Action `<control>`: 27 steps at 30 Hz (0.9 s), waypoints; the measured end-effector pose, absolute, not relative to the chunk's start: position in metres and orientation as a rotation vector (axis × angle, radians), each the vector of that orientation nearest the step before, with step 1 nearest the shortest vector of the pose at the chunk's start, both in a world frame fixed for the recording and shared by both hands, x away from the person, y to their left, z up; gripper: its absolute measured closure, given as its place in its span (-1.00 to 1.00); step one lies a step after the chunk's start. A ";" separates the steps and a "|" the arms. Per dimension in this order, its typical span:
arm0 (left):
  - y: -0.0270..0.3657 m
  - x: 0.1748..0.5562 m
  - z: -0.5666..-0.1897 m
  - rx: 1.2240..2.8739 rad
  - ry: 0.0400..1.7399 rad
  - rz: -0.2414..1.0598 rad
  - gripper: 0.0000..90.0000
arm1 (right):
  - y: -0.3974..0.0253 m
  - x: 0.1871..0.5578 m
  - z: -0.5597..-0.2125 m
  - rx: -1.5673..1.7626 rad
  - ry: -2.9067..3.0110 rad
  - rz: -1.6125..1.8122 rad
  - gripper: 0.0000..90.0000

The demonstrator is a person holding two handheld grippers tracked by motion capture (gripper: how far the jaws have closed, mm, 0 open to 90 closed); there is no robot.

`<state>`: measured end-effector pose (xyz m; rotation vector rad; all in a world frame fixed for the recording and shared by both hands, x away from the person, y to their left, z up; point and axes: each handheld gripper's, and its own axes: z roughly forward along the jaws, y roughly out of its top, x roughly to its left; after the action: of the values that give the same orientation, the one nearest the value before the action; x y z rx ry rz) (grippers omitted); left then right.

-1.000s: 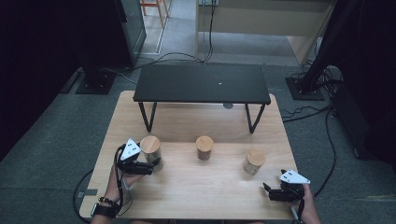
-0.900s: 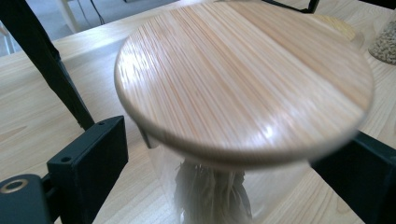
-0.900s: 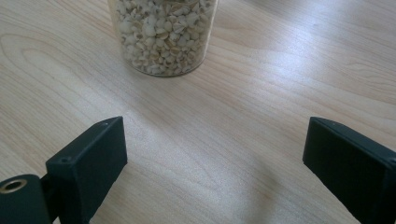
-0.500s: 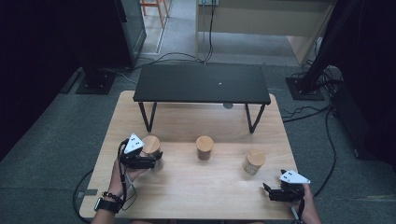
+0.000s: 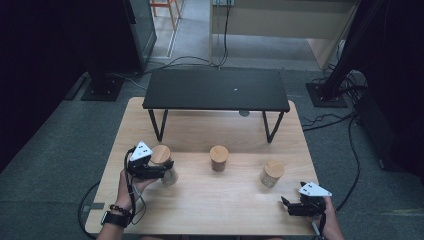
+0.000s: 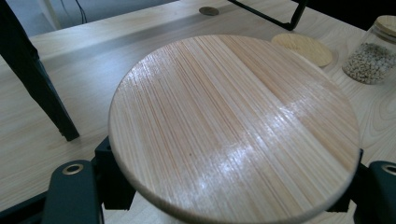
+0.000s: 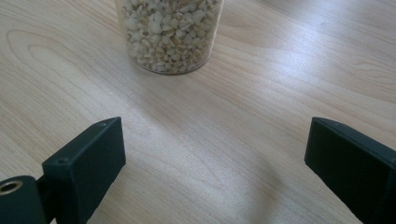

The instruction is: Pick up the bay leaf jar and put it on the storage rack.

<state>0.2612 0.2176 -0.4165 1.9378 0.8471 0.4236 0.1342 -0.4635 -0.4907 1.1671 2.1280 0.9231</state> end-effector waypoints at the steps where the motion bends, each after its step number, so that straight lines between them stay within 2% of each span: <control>1: 0.218 0.261 -0.412 1.938 0.852 0.418 -0.44 | -0.463 0.134 -0.491 1.167 2.129 0.922 -0.89; 12: 0.214 0.267 -0.376 1.979 0.837 0.397 -0.44 | -0.463 0.135 -0.491 1.161 2.131 0.917 -0.89; 27: 0.197 0.276 -0.316 2.025 0.793 0.430 -0.44 | -0.463 0.136 -0.490 1.158 2.141 0.911 -0.89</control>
<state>0.2758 0.1971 -0.3157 2.0249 0.7926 0.4304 0.1363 -0.4627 -0.4899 1.1584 2.1410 0.9111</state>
